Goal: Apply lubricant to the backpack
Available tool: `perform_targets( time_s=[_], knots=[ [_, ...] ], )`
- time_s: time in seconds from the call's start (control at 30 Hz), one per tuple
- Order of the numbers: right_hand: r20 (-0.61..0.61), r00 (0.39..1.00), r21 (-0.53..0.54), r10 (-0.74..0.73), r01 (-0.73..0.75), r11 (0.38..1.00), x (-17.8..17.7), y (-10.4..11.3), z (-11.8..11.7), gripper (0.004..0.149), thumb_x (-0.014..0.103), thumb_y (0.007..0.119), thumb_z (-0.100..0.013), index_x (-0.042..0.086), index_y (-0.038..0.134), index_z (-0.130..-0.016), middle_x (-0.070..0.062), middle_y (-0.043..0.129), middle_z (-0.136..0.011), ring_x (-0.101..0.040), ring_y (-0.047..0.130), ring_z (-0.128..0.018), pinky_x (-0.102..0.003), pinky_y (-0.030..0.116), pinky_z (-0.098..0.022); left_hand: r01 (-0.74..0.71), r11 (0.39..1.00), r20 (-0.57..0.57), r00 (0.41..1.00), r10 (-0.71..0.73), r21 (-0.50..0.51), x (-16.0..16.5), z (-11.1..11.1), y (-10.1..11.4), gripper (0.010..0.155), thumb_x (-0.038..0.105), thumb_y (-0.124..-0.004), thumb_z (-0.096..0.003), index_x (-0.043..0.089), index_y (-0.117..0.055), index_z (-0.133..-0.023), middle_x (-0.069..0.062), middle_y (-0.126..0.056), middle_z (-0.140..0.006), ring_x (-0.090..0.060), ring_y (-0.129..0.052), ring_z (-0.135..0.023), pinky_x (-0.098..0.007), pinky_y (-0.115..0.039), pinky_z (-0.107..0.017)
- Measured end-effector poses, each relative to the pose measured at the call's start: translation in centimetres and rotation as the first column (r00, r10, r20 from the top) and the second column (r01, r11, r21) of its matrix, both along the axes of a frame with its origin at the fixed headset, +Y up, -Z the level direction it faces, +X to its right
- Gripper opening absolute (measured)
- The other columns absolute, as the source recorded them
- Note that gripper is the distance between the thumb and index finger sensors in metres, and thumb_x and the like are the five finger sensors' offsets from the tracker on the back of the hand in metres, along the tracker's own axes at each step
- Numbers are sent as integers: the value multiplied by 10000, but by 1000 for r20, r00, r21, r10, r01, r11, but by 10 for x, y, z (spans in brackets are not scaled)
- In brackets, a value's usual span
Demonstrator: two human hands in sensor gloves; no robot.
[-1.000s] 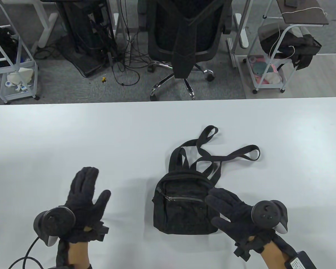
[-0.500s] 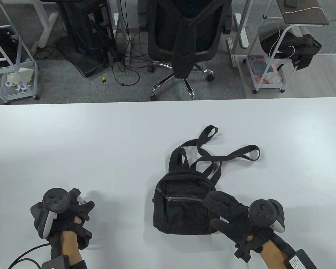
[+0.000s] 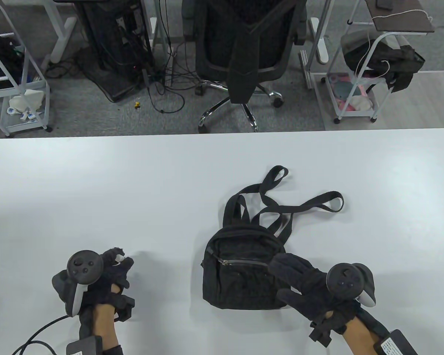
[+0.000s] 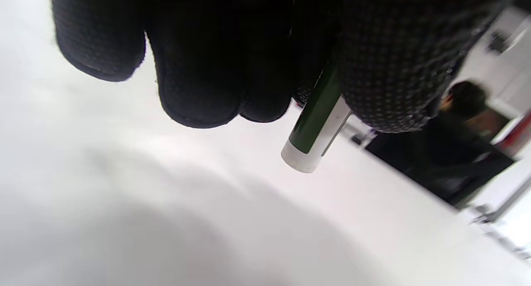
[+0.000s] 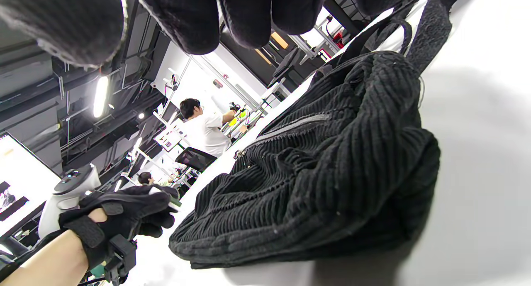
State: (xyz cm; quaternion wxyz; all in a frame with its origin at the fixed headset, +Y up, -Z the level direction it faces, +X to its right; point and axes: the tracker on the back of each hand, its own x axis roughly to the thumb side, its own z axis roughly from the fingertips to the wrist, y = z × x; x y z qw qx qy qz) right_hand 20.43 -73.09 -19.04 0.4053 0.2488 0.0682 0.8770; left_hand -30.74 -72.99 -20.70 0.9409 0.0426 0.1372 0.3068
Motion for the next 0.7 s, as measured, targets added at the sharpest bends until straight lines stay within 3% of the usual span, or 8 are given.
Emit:
perform_targets(
  time_s=[0.13,0.4,0.57,0.7],
  knots=[
    [-4,1000,-5,6,-6,1000,-1,-1,-1,655,649,763,-453,396,623,-1041,15,539,-1137,-314,533,-1118,-643,479,-751,-148,981,185,975,124,123,26,-1,11,538,426,-891,-417,117,-844,-855,-233,-889,-873,-468,-1041,-690,-652,-836,-521],
    [-21,999,-26,29,-30,999,-6,-6,-1,656,650,760,-455,397,618,-1043,15,540,-1136,-314,538,-1117,-646,479,-750,-304,952,497,833,244,42,104,0,10,551,343,-768,-471,123,-623,-954,-193,-717,-932,-516,-1007,-710,-633,-911,-474],
    [-21,999,-19,34,-35,999,-7,-6,0,644,646,762,-457,402,627,-1038,12,546,-1134,-314,557,-1110,-642,494,-747,-276,958,577,796,182,78,133,9,14,559,345,-789,-462,146,-653,-967,-179,-725,-908,-464,-1009,-661,-623,-879,-501],
    [-27,999,-18,40,-41,999,-9,-6,0,621,643,763,-458,413,656,-1025,14,558,-1132,-310,563,-1111,-646,494,-746,-136,986,613,789,50,94,148,13,17,597,306,-800,-458,75,-663,-991,-214,-725,-945,-450,-978,-659,-625,-854,-496]
  ],
)
